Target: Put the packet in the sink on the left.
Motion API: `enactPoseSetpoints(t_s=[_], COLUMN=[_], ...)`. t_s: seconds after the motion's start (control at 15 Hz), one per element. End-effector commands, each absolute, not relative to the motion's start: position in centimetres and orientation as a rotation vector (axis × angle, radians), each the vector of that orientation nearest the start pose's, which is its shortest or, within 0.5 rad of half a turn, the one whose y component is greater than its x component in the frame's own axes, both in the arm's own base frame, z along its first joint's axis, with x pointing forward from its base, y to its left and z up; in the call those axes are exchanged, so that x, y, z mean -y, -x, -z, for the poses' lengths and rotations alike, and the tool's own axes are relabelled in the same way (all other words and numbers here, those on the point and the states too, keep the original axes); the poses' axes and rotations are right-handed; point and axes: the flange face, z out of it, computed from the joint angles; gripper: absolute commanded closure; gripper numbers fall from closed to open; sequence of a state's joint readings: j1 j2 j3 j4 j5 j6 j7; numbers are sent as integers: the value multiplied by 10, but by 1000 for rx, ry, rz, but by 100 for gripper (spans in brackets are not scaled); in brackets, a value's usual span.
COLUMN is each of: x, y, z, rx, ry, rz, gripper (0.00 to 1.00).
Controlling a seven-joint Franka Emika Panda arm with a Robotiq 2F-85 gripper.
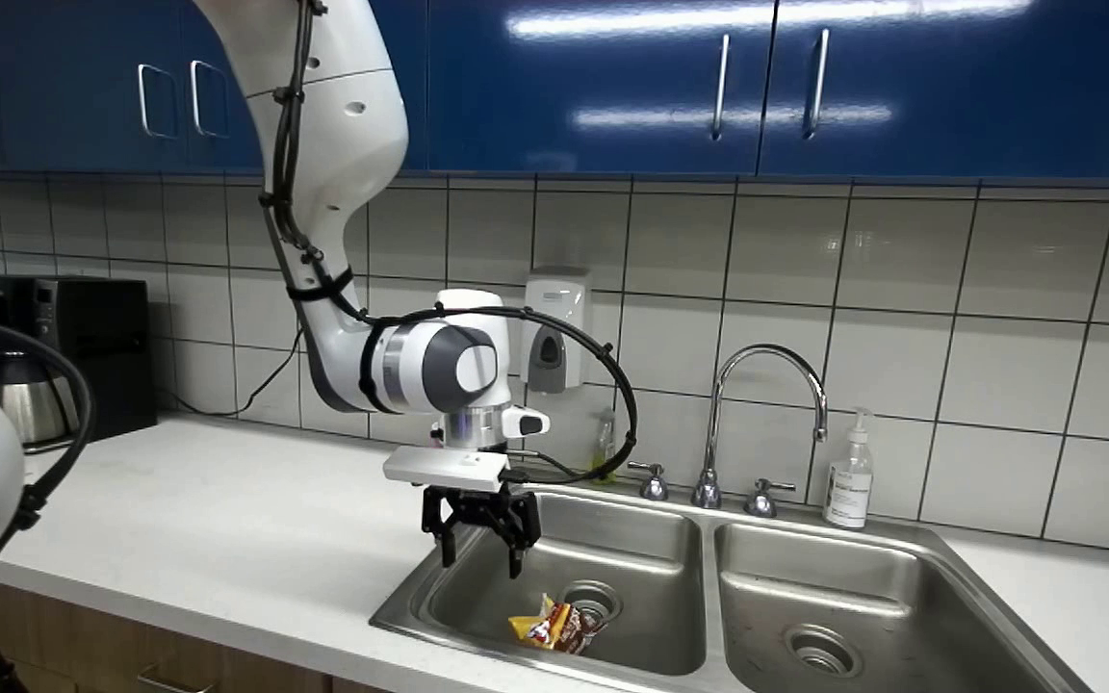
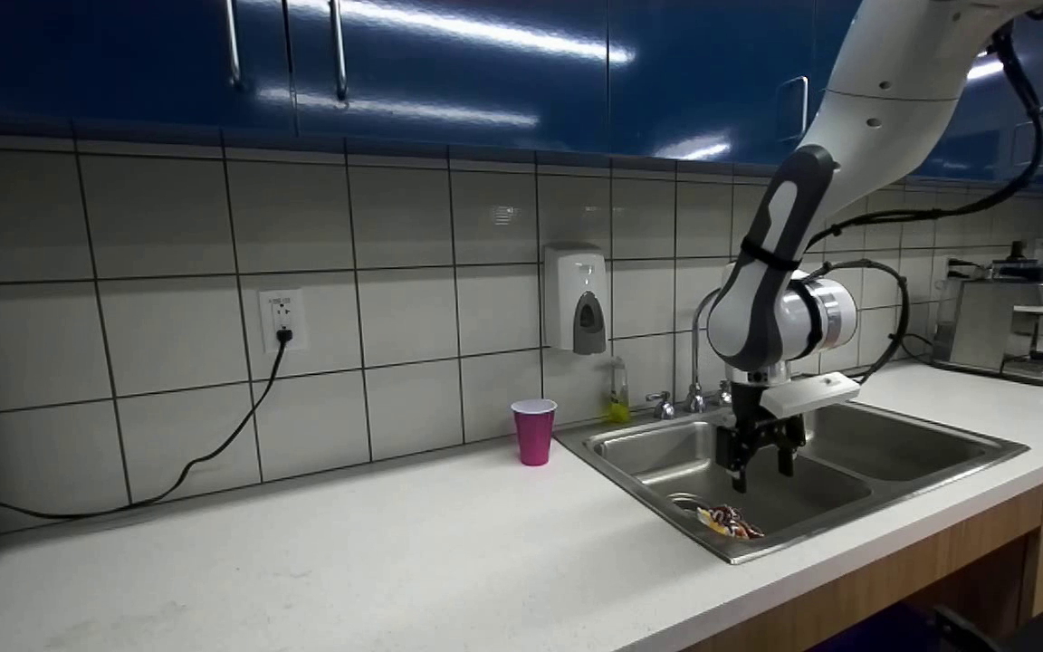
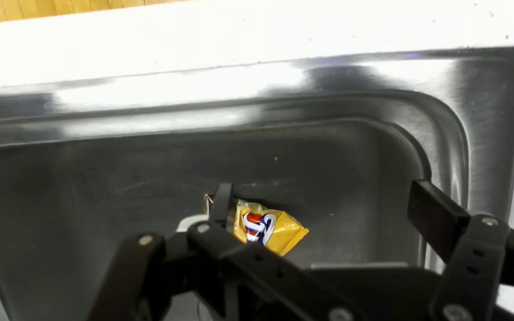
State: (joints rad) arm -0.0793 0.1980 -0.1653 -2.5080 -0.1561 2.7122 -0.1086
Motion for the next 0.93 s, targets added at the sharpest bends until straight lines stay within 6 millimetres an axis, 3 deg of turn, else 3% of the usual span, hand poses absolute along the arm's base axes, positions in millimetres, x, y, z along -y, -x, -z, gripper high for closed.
enactPoseSetpoints(t_s=[0.0,0.27,0.33,0.87], x=[101,95,100,96], y=[-434,-424,-434,-429], z=[-226,-234,-223,-226], rx=[106,150,86,103], ry=[3242,3243,3243,3240], rz=[10,14,-2,4], gripper=[0,0,0,0])
